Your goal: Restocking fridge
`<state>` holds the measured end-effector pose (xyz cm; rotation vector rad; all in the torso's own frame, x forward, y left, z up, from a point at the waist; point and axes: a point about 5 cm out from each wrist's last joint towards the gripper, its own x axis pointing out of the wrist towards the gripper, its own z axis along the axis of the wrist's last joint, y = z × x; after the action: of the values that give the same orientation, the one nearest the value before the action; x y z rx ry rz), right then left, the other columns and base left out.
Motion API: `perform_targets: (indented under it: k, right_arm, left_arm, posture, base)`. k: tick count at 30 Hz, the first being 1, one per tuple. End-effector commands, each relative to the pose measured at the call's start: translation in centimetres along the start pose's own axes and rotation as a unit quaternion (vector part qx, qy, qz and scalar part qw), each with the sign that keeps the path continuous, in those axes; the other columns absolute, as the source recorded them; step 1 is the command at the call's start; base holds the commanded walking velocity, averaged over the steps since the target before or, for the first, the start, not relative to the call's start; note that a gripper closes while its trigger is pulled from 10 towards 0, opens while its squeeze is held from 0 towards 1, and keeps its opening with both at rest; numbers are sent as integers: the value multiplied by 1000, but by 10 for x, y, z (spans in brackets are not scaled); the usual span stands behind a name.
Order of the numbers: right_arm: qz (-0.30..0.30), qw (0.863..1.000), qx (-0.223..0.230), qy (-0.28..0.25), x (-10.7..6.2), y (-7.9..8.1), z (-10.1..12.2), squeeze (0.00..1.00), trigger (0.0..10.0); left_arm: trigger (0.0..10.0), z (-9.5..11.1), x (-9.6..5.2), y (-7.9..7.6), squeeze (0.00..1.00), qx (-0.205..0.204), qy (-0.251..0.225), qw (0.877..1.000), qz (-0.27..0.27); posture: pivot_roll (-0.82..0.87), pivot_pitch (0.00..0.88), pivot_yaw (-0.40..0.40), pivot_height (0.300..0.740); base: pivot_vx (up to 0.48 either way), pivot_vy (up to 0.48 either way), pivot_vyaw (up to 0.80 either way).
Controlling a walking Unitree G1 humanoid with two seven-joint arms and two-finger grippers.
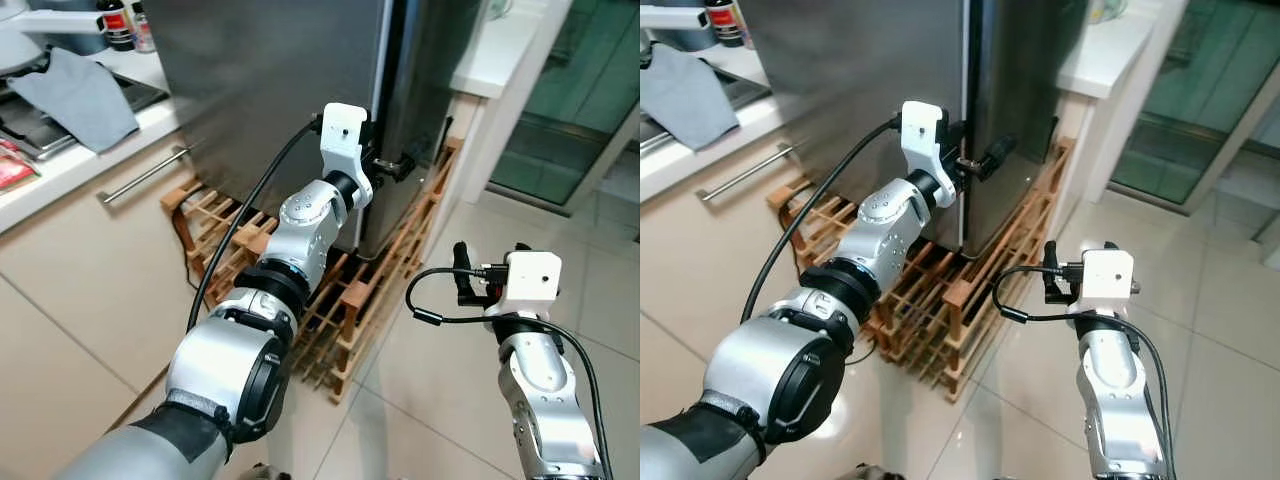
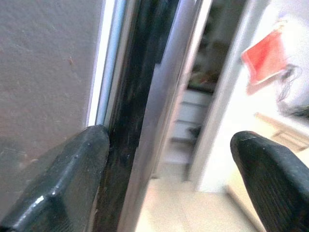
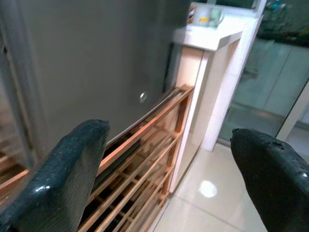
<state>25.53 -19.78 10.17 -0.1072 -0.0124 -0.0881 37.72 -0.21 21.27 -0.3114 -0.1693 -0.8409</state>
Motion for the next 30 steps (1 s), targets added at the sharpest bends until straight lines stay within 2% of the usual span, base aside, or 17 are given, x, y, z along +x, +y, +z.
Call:
perform_targets:
  k: [1,4,5,6,10,11,12,15,18,20,21,22,23,24,26,28,30]
  right_arm:
    - [-1,1000,-3,-8,-2,0,4,0,10000]
    - [0,1000,8,-5,-6,1,5,0,10000]
    - [0,1000,8,-4,-7,0,4,0,10000]
    - [0,1000,7,-2,-8,0,3,0,10000]
    - [8,1000,7,5,-7,3,1,0,10000]
    - [14,1000,7,5,-6,6,1,0,10000]
    - [14,1000,7,5,-6,6,1,0,10000]
    - [21,1000,7,7,-3,9,0,0,10000]
    - [26,1000,5,7,1,11,1,0,10000]
    - [25,1000,6,5,3,11,2,0,10000]
    - [25,1000,6,5,3,11,2,0,10000]
    - [24,1000,7,1,4,11,3,0,10000]
    - [23,1000,10,-10,6,11,9,0,10000]
    - [23,1000,10,-10,6,11,9,0,10000]
    - [21,1000,14,-17,6,12,13,0,10000]
    - [20,999,18,-22,7,13,15,0,10000]
    - [19,999,23,-30,7,15,18,0,10000]
  left_arm:
    - [10000,15,53,-145,0,-74,-61,965,-244]
    - [10000,44,37,-178,0,-162,-111,894,-403]
    - [10000,52,30,-180,0,-180,-124,875,-431]
    - [10000,56,26,-178,0,-188,-129,870,-437]
    - [10000,59,19,-159,0,-192,-133,875,-424]
    - [10000,49,14,-138,0,-163,-121,902,-381]
    - [10000,49,14,-138,0,-163,-121,902,-381]
    - [10000,25,8,-99,0,-99,-71,956,-267]
    - [10000,12,-7,-61,0,-41,-33,987,-153]
    - [10000,9,-18,-40,0,-27,-20,995,-99]
    - [10000,9,-18,-40,0,-27,-20,995,-99]
    - [10000,7,-26,-28,0,-25,-17,997,-68]
    - [10000,7,-48,-1,0,-19,-20,1000,5]
    - [10000,7,-48,-1,0,-19,-20,1000,5]
    - [10000,10,-66,17,0,-4,-28,998,61]
    - [10000,13,-89,38,0,18,-33,991,130]
    - [10000,13,-118,67,0,35,-27,968,246]
  posture:
    - [-297,0,68,740]
    - [-313,0,76,740]
    - [-303,0,72,740]
    - [-296,0,68,740]
    - [-283,0,54,740]
    - [-260,0,47,740]
    - [-260,0,47,740]
    - [-235,0,33,740]
    - [-220,0,27,740]
    - [-196,0,26,740]
    - [-196,0,26,740]
    - [-191,0,27,740]
    - [-183,0,31,740]
    - [-183,0,31,740]
    - [-177,0,36,740]
    - [-170,0,44,740]
    - [-155,0,55,740]
  base:
    - [0,0,0]
    - [0,0,0]
    - [0,0,0]
    - [0,0,0]
    - [0,0,0]
    - [0,0,0]
    - [0,0,0]
    - [0,0,0]
    - [0,0,0]
    - [0,0,0]
    - [0,0,0]
    - [0,0,0]
    - [0,0,0]
    - [0,0,0]
    - [0,0,0]
    - [0,0,0]
    - [0,0,0]
